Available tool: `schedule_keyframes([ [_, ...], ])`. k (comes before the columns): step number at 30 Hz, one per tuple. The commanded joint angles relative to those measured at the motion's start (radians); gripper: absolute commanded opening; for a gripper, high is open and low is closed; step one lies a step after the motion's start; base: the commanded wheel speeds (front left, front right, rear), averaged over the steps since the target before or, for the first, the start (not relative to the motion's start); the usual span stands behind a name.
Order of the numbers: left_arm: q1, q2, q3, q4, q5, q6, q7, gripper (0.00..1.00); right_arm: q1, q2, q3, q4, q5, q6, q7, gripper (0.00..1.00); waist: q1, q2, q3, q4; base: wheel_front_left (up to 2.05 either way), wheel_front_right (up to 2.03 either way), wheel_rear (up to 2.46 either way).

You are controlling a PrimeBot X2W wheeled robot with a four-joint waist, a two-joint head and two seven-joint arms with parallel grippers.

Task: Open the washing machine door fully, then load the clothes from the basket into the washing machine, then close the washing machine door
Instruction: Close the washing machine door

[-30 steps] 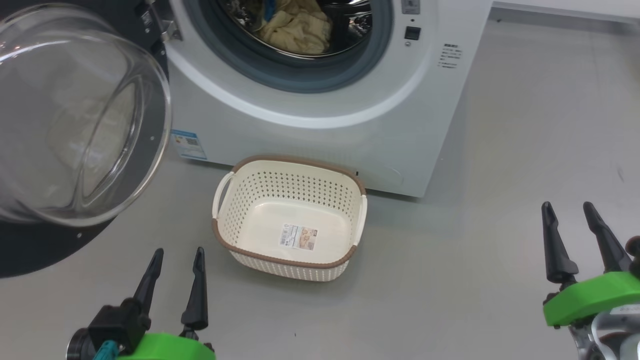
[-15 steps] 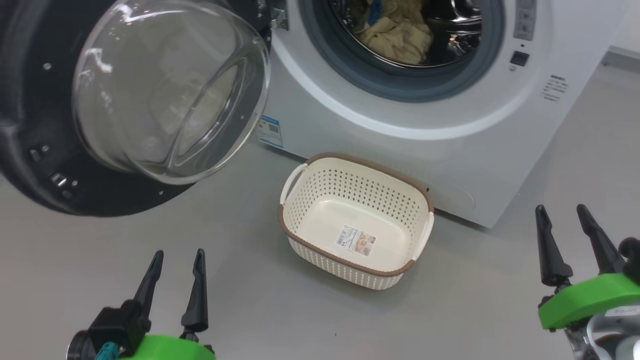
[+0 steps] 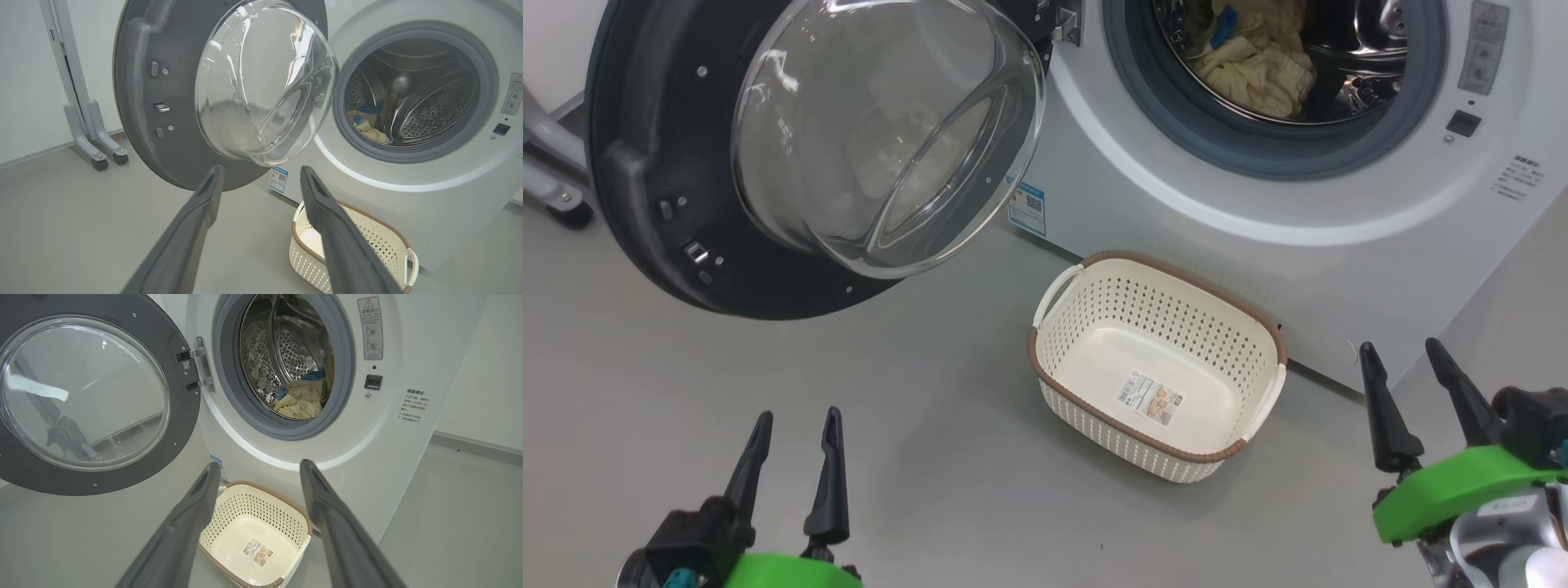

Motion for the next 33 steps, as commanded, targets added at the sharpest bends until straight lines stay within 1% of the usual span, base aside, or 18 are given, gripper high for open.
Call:
schedule_keyframes([
  [1,-0.020,0.008,0.050,-0.041,0.008,0.064,-0.010,1.00,-0.063,-0.016,0.030,-0.029,-0.009,-0.001,0.002,1.00,0.0000,0.0000,0.003,0.001,0.00,0.00,0.00],
  [10,0.000,-0.009,0.079,-0.063,0.023,0.060,-0.010,1.00,-0.094,-0.016,0.051,-0.012,-0.014,-0.001,0.006,1.00,0.0000,0.0000,0.011,0.004,0.00,0.00,0.00],
  [20,-0.020,-0.015,0.088,-0.081,0.049,0.025,-0.010,1.00,-0.085,-0.016,0.046,-0.002,-0.007,-0.001,-0.006,1.00,0.0000,0.0000,0.005,0.000,0.00,0.00,0.00],
  [21,-0.026,-0.015,0.087,-0.085,0.052,0.020,-0.010,0.96,-0.084,-0.016,0.044,-0.003,-0.007,-0.001,-0.006,1.00,0.0000,0.0000,0.006,0.000,0.00,0.00,0.00],
  [22,-0.034,-0.016,0.087,-0.093,0.057,0.013,-0.010,0.50,-0.083,-0.016,0.043,-0.005,-0.007,-0.001,-0.006,1.00,0.0000,0.0000,0.007,-0.001,0.00,0.00,0.00],
  [23,-0.043,-0.018,0.088,-0.102,0.061,0.007,-0.010,0.00,-0.081,-0.016,0.042,-0.008,-0.008,-0.001,-0.005,1.00,0.0000,0.0000,0.008,-0.001,0.00,0.00,0.00],
  [25,-0.059,-0.021,0.087,-0.117,0.062,-0.012,-0.010,0.00,-0.079,-0.016,0.038,-0.012,-0.009,-0.001,-0.003,1.00,0.0000,0.0000,0.010,-0.001,0.00,0.00,0.00],
  [27,-0.087,-0.026,0.089,-0.159,0.064,-0.042,-0.010,0.00,-0.077,-0.016,0.033,-0.016,-0.009,-0.001,-0.001,1.00,0.0000,0.0000,0.011,-0.001,0.00,0.00,0.00],
  [32,-0.187,-0.025,0.102,-0.291,0.035,-0.138,-0.010,0.00,-0.072,-0.016,0.026,-0.029,-0.009,-0.001,0.003,1.00,0.0000,0.0000,0.014,-0.002,0.00,0.00,0.00],
  [33,-0.215,-0.014,0.109,-0.315,0.035,-0.154,-0.010,0.00,-0.071,-0.016,0.024,-0.031,-0.009,-0.001,0.004,1.00,0.0000,0.0000,0.014,-0.002,0.00,0.00,0.00],
])
